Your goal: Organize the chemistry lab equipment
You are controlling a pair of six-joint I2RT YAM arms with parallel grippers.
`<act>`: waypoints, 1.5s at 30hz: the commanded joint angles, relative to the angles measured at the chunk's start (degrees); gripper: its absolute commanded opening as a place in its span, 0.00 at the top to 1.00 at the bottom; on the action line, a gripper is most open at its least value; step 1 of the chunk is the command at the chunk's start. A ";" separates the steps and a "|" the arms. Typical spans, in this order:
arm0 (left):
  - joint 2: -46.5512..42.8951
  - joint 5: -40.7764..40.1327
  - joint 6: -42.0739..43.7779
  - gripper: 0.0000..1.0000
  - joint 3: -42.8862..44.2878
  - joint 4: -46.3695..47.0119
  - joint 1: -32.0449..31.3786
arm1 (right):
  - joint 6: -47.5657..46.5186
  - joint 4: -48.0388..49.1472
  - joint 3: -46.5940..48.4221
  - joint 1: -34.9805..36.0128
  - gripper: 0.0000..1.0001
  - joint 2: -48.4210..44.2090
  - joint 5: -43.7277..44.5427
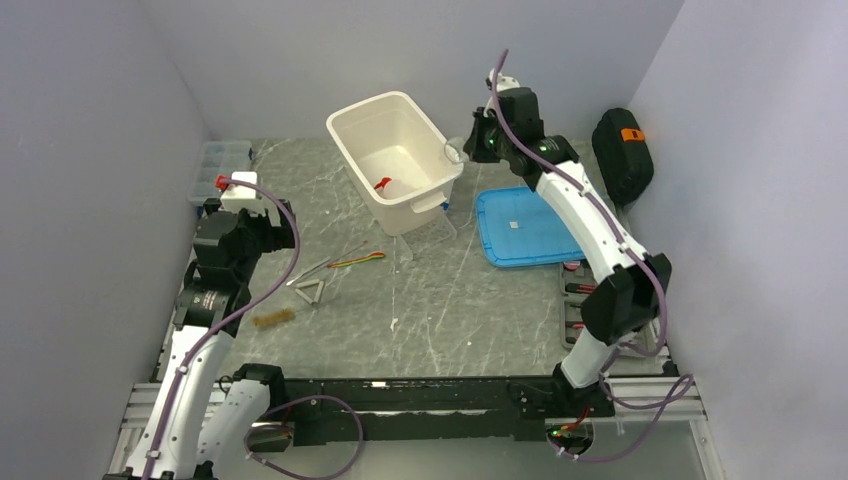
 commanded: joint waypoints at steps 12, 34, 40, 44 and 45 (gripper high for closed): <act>-0.93 1.34 0.65 0.01 -0.08 2.22 -1.29 | -8.65 -12.33 33.58 4.46 1.00 26.32 7.06; -0.26 1.37 0.65 0.01 0.17 2.14 -1.79 | -9.36 -18.06 42.81 5.43 1.00 41.29 6.73; -0.03 1.16 0.65 0.01 0.26 1.96 -1.98 | -10.72 -19.02 42.53 6.28 1.00 43.39 10.19; 0.03 1.05 0.72 0.01 0.32 1.97 -2.13 | -11.48 -18.99 42.61 6.28 1.00 44.44 10.57; 0.04 1.08 0.73 0.01 0.35 1.95 -2.17 | -11.70 -18.81 42.76 6.28 1.00 44.70 10.38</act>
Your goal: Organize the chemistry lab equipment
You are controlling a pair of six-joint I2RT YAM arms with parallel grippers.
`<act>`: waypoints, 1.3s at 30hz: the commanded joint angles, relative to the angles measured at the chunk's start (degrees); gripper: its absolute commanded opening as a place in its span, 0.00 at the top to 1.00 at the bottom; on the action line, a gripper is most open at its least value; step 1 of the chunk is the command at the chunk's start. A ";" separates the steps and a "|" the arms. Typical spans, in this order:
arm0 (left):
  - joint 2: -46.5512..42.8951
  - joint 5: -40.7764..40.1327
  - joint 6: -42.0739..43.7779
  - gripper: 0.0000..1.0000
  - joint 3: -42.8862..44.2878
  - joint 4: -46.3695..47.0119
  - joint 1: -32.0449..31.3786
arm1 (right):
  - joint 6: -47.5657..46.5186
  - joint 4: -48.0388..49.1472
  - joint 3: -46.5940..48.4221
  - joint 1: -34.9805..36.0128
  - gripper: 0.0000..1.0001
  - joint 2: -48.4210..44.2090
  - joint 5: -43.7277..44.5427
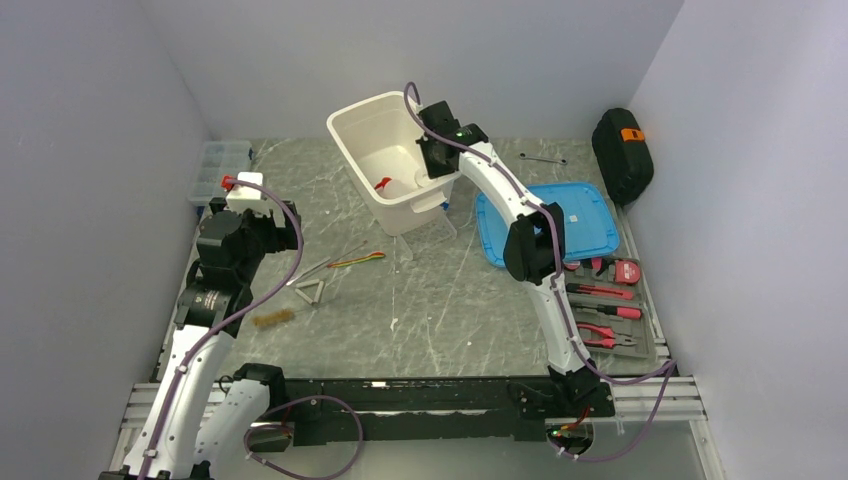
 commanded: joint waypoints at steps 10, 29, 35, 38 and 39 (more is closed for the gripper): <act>0.14 0.31 0.52 0.01 0.50 1.96 -0.46 | -1.44 0.70 2.17 0.32 0.83 1.93 1.42; 0.08 0.01 0.87 0.01 0.59 1.78 -0.53 | -2.06 3.15 -0.83 2.47 0.56 -3.65 3.29; -0.01 -0.18 0.93 0.01 0.56 1.78 -0.69 | -1.96 4.37 -0.45 3.41 0.46 -7.35 5.27; -0.16 -0.27 1.00 0.01 0.55 1.70 -0.71 | -2.28 5.42 -0.72 3.60 0.43 -9.45 4.35; -0.10 -0.22 1.04 0.01 0.50 1.80 -0.78 | -2.48 5.77 -0.71 3.77 0.41 -10.18 4.02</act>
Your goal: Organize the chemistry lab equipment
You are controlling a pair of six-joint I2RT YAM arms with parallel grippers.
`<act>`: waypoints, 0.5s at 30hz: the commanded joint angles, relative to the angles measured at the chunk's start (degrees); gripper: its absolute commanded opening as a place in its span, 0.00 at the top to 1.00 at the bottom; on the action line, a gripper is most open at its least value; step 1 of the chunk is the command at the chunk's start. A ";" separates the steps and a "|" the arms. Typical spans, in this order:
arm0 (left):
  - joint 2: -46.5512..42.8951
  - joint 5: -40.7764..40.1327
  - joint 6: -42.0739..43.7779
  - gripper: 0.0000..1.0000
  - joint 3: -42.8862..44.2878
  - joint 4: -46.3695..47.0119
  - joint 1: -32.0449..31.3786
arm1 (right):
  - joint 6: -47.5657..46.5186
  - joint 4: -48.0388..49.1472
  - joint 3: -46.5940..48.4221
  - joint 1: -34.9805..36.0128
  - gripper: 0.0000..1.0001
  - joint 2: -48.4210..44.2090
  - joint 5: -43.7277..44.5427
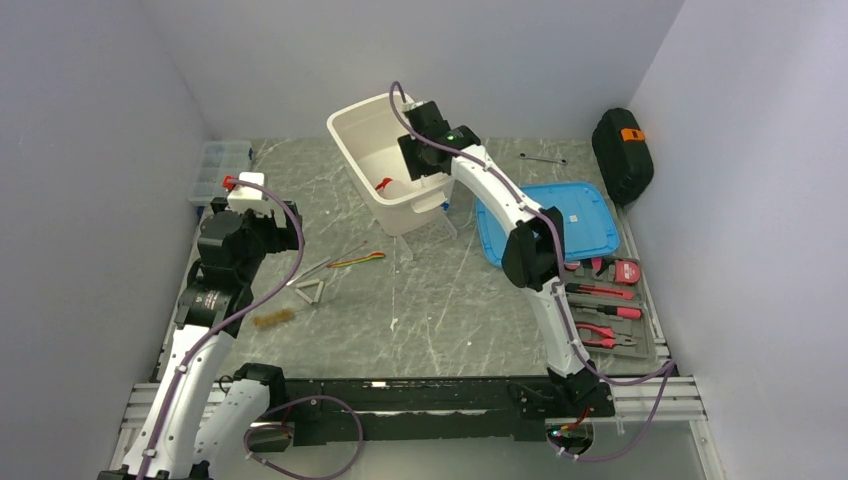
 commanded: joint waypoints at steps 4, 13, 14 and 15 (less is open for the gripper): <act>-0.16 0.94 1.21 0.01 0.08 2.35 -0.36 | -1.54 5.34 0.28 1.01 0.35 -10.94 1.60; 8.25 6.73 2.95 0.01 1.76 0.36 -0.39 | 1.44 12.07 -12.35 3.19 0.28 -22.89 1.70; 9.54 7.07 2.94 0.01 2.07 -0.34 -0.38 | 2.26 14.29 -16.17 3.19 0.28 -25.81 1.09; 11.02 7.15 2.94 0.01 2.39 -1.02 -0.34 | 3.04 17.14 -20.61 3.15 0.28 -28.87 0.36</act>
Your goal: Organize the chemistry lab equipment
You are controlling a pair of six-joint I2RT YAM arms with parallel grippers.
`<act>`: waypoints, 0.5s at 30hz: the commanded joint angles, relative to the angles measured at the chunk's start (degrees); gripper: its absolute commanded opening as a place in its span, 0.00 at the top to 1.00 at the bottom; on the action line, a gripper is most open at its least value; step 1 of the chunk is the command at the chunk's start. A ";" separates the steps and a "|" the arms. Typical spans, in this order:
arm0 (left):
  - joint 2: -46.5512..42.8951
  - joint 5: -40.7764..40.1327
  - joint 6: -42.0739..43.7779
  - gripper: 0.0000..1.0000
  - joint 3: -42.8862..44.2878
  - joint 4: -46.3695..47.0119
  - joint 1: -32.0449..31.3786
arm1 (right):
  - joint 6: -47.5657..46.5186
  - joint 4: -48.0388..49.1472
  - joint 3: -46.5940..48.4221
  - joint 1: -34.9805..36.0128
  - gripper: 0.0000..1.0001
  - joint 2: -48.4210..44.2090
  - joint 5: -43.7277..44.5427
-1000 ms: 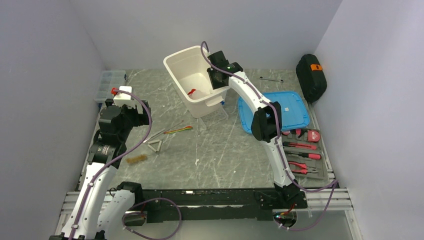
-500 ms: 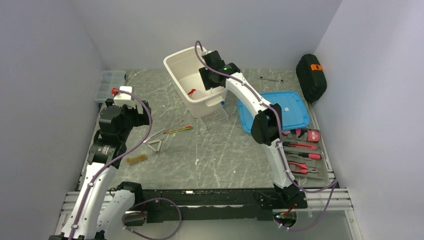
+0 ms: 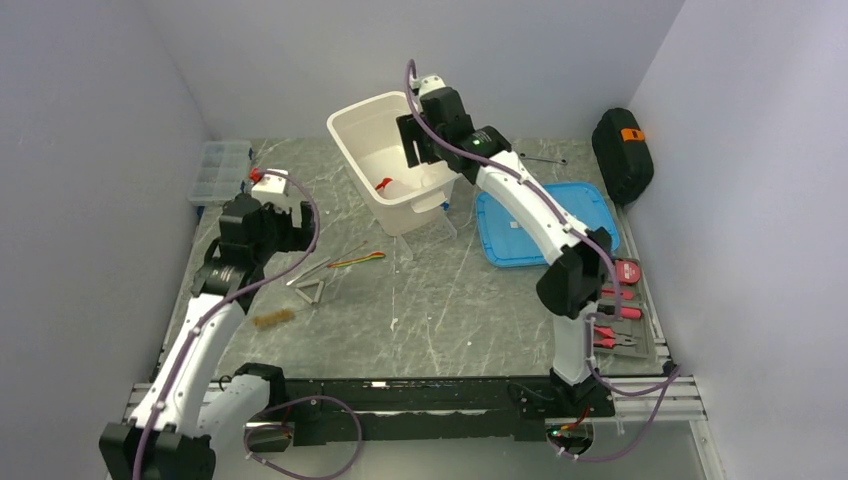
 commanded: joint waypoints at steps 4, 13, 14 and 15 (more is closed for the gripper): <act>11.79 1.64 3.03 0.01 5.29 -5.63 -0.11 | 5.67 19.29 -27.67 0.05 0.27 -22.54 -3.06; 29.82 1.06 4.57 0.07 10.86 -12.31 0.84 | 7.99 27.59 -47.23 -2.08 0.25 -38.39 -2.65; 31.06 0.67 4.58 0.10 10.97 -12.39 0.80 | 8.16 28.30 -48.78 -2.39 0.25 -39.65 -2.69; 32.11 0.65 4.77 0.13 10.92 -12.19 0.82 | 8.32 29.16 -50.42 -2.72 0.24 -40.87 -3.04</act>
